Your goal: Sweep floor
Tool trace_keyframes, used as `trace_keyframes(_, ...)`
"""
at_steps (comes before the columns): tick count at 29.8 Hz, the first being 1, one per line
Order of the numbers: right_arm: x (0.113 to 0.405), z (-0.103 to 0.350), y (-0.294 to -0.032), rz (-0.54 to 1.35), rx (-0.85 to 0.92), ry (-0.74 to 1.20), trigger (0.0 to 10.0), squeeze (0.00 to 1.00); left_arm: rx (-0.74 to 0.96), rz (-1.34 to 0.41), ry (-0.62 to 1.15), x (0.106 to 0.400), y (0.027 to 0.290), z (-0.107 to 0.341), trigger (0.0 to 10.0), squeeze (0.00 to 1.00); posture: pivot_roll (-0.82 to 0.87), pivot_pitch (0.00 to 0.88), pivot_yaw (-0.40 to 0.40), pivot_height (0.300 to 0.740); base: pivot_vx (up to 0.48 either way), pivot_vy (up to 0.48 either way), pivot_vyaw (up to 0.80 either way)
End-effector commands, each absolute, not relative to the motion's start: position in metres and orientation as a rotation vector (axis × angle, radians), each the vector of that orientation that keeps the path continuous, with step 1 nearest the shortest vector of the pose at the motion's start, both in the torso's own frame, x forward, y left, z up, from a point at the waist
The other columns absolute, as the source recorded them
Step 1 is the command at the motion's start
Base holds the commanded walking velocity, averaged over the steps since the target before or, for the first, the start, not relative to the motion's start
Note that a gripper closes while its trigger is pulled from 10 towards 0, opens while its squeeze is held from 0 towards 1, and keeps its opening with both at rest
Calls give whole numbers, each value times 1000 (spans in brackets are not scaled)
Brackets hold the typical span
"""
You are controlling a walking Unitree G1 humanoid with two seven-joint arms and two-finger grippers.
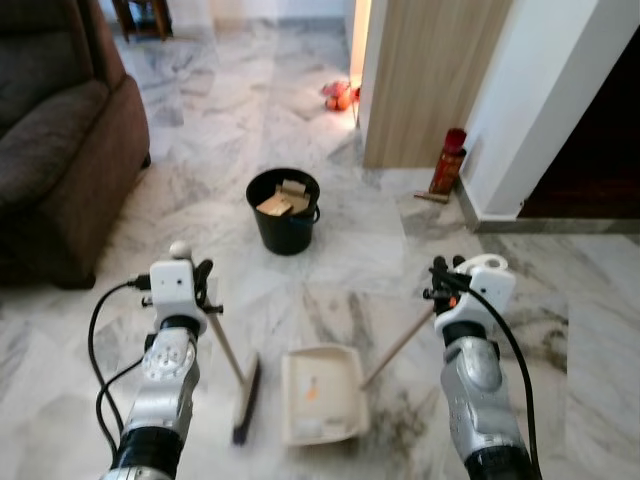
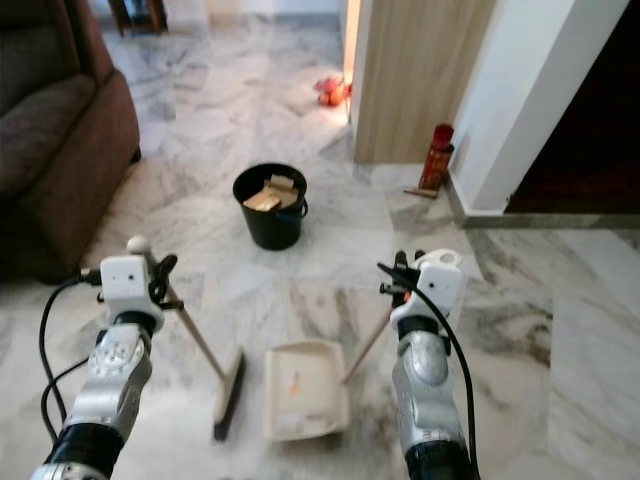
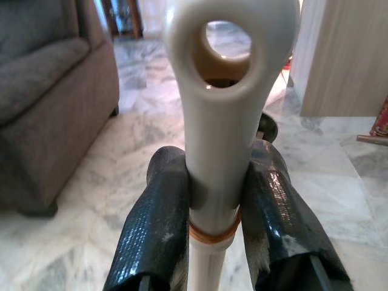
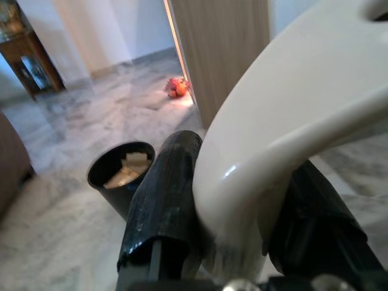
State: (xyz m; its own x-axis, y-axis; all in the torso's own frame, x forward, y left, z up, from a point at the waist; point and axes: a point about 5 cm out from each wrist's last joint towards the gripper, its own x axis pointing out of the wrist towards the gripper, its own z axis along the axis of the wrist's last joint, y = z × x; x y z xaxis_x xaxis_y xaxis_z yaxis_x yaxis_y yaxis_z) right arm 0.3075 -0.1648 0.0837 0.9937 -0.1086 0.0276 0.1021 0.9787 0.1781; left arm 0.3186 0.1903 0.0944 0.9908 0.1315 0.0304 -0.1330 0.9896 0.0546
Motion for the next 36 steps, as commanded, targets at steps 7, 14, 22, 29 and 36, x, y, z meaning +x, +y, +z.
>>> trace_keyframes(7, 310, 94, -166, -98, 166, -84, 10000, 0, 63, 133, -57, 322, 188, 102, 10000, 0, -75, 80, 9, 740, 373, 0, 0)
trace_keyframes(14, 310, 96, -163, -80, 163, -95, 10000, 0, 61, 133, -59, 322, 189, 102, 10000, 0, -74, 79, 8, 740, 373, 0, 511)
trace_keyframes(22, 310, 95, -163, -78, 179, -90, 10000, 0, 61, 133, -59, 321, 188, 102, 10000, 0, -74, 77, 7, 740, 374, 0, 139)
trace_keyframes(29, 310, 95, -163, -72, 183, -89, 10000, 0, 60, 132, -59, 322, 188, 102, 10000, 0, -74, 77, 7, 740, 372, 0, 0)
trace_keyframes(36, 310, 95, -162, -68, 188, -88, 10000, 0, 60, 128, -58, 322, 188, 102, 10000, 0, -74, 72, 9, 740, 375, 0, 0)
